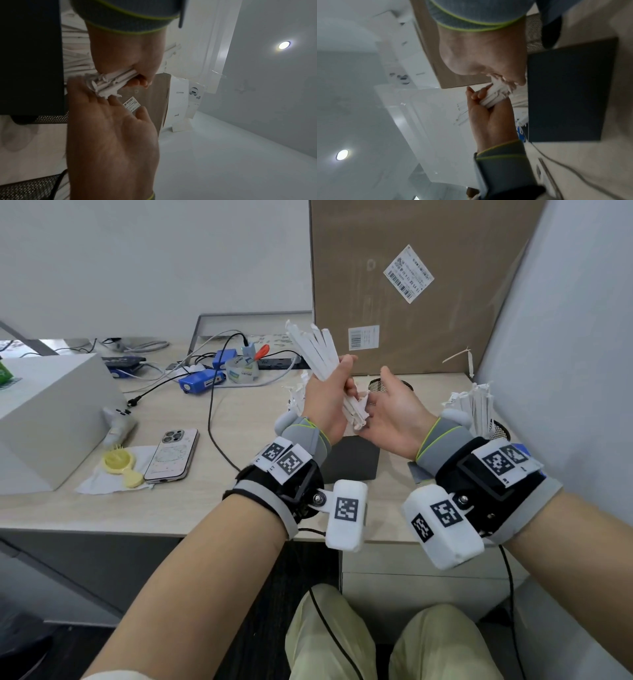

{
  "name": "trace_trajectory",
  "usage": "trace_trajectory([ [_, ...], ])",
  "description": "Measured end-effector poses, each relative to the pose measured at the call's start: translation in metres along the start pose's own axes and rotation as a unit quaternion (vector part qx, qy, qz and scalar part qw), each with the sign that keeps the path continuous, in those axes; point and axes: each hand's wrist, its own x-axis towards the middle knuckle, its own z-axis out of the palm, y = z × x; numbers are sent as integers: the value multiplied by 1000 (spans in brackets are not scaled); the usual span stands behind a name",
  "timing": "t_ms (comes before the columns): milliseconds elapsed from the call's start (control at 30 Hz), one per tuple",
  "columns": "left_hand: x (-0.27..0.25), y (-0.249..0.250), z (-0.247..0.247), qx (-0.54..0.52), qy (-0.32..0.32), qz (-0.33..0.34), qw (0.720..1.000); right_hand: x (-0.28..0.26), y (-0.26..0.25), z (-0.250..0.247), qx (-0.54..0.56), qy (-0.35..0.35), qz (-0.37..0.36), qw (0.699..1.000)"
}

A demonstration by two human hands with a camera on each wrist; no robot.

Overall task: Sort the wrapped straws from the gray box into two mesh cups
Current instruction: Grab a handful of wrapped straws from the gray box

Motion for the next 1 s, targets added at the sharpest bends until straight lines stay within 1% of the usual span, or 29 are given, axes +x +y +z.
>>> trace_trajectory([
  [33, 0, 1, -2, 12, -11, -2, 1000, 1, -6, -2, -57, 28, -10, 998],
  [67, 0, 2, -3, 28, -29, -10, 999, 0, -14, -3, -116, 52, -35, 991],
  [167, -6, 3, -4, 106, -118, -65, 985, -5, -47, 6, -257, 88, -147, 951],
  [233, -13, 2, -1, 179, -173, -77, 966, -12, -69, 20, -361, 91, -216, 903],
  [300, -19, 2, 2, 235, -219, -74, 944, -20, -84, 35, -460, 76, -241, 852],
  [367, -23, 3, 6, 275, -257, -72, 924, -28, -89, 44, -547, 22, -218, 808],
  [433, -26, 4, 8, 300, -275, -72, 911, -34, -87, 47, -630, -23, -172, 757],
  [500, -27, 3, 7, 310, -280, -68, 906, -35, -82, 45, -686, -25, -147, 712],
  [600, -30, 0, 5, 319, -280, -59, 904, -34, -76, 39, -737, -33, -118, 665],
  [667, -32, -2, 6, 327, -279, -64, 901, -34, -74, 36, -776, -29, -98, 622],
  [700, -32, -2, 6, 328, -279, -66, 900, -35, -74, 36, -789, -24, -101, 606],
  [733, -32, -2, 7, 325, -279, -65, 901, -36, -75, 35, -792, -16, -117, 599],
  [767, -32, -1, 8, 319, -275, -59, 905, -37, -76, 35, -782, -4, -148, 605],
  [833, -29, 1, 9, 305, -259, -48, 915, -38, -80, 33, -734, 31, -208, 646],
  [867, -27, 1, 10, 302, -251, -42, 919, -38, -80, 32, -725, 34, -219, 652],
  [933, -26, 3, 11, 310, -255, -28, 916, -37, -78, 28, -751, 9, -194, 631],
  [967, -26, 2, 12, 318, -264, -23, 910, -37, -76, 27, -751, -7, -183, 634],
  [1000, -27, 2, 13, 318, -269, -19, 909, -39, -75, 25, -732, -16, -186, 655],
])
